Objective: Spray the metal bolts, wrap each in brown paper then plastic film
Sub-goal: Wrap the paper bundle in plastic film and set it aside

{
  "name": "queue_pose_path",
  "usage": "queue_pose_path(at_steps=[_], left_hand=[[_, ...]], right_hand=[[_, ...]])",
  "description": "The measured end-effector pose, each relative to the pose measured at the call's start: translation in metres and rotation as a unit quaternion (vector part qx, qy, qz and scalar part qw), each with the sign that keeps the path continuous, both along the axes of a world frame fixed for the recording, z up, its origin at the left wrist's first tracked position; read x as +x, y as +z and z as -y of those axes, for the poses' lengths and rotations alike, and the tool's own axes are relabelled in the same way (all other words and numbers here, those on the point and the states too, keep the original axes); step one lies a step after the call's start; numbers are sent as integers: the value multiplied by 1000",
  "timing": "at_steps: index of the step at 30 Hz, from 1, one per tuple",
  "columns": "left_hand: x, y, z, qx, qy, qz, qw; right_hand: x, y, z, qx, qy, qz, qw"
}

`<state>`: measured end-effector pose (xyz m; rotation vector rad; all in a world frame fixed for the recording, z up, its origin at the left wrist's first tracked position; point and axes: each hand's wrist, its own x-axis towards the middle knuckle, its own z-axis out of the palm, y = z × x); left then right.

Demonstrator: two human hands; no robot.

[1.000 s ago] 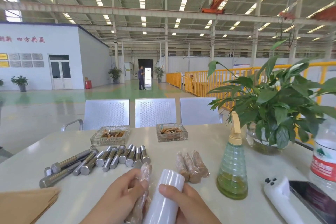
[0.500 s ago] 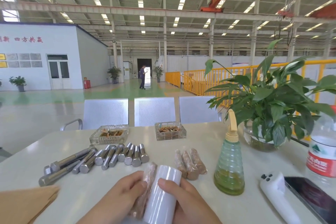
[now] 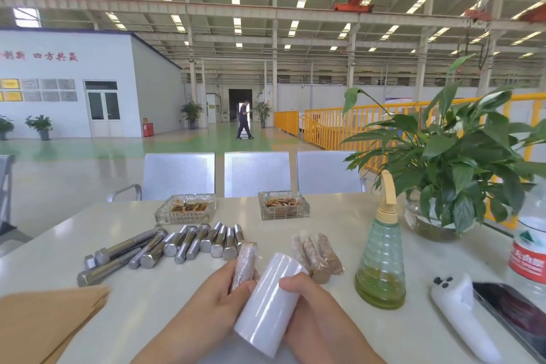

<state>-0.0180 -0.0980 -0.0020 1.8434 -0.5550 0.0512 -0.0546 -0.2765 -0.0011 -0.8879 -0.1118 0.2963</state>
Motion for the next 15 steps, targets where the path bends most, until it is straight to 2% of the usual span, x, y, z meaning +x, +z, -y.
queue_pose_path(at_steps=[6, 8, 12, 15], left_hand=[[10, -9, -6, 62, 56, 65, 994], [10, -10, -3, 48, 70, 48, 995], [11, -8, 4, -46, 27, -93, 994], [11, -7, -2, -22, -4, -24, 999]], right_hand=[[6, -1, -1, -10, -15, -6, 1000], [9, -3, -3, -15, -22, -2, 1000], [12, -7, -3, -30, -40, 12, 999], [9, -7, 2, -37, -30, 46, 998]])
